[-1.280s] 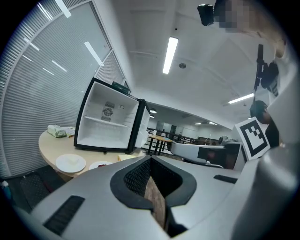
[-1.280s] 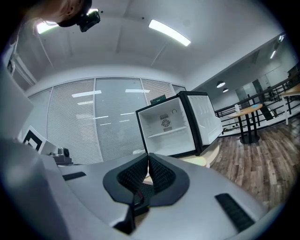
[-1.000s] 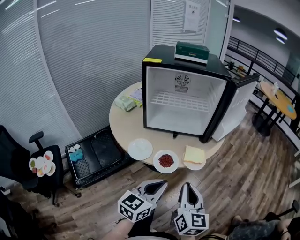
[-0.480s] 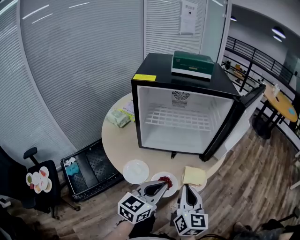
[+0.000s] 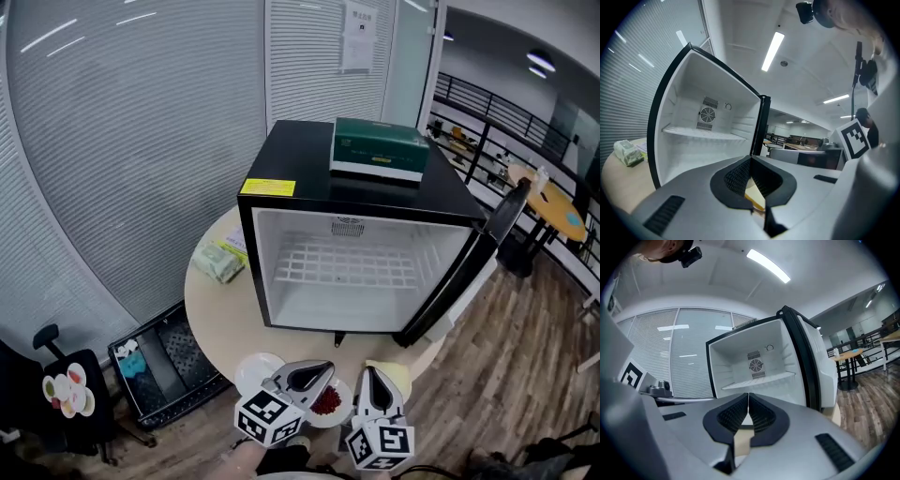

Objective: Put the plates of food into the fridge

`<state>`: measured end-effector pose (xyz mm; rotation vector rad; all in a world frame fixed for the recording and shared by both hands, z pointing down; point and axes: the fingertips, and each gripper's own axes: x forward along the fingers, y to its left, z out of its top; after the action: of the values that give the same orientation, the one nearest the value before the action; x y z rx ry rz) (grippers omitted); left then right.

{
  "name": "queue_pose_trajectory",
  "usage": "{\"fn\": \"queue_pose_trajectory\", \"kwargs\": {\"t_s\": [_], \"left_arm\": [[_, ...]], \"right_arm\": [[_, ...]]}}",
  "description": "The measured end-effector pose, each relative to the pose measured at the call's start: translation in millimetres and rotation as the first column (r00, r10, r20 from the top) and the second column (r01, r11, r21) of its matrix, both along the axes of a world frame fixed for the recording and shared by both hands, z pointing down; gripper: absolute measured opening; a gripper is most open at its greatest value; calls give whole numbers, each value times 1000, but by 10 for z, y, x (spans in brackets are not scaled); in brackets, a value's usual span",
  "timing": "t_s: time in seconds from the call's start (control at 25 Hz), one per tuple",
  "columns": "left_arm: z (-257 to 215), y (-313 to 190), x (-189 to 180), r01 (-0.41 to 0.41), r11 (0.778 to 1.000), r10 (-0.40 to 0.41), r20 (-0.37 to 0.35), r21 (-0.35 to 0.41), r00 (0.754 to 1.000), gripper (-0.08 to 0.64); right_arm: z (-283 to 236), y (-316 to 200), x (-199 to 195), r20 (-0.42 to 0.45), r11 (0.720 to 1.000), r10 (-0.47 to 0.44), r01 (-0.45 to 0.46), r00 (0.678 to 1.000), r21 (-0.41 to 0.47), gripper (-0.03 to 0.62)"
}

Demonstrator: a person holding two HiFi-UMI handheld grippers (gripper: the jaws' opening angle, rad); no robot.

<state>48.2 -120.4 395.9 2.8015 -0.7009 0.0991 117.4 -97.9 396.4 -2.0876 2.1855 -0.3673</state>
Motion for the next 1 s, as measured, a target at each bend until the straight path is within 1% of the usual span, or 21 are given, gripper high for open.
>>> {"fn": "queue_pose_trajectory", "kwargs": {"t_s": [0.2,0.28,0.4,0.56,0.76,0.8,0.88,0.92,1.0], "left_arm": [[76,-176,74,-36,999,36,-7,-19,999,5],[121,-180,104,-51,998,51,-9,-36,999,5],[191,-91,169,-84,995,84,-4,-59,996,5],[240,34,293,-118,990,118,-5,-82,993,5],[284,314,513,-185,977,186,6,-109,982,5],[281,367,560,-197,974,199,8,-111,980,5],[283,435,639,-209,971,212,8,-114,977,5],[292,447,672,-209,971,211,6,-119,977,5],[309,471,731,-208,969,211,4,-132,978,5]], "right_arm": [[73,-156,21,17,1000,22,-22,1000,-10,9],[100,-148,52,37,999,34,-33,999,-14,9],[135,-59,170,65,998,70,-69,995,-14,9],[172,68,342,51,994,110,-109,993,-27,9],[247,300,590,117,985,172,-167,978,-51,12],[247,337,645,131,984,179,-174,975,-51,25],[243,387,751,185,984,178,-172,967,-49,130],[248,401,803,216,985,173,-167,961,-49,159],[285,438,904,251,985,171,-160,953,-63,181]]}}
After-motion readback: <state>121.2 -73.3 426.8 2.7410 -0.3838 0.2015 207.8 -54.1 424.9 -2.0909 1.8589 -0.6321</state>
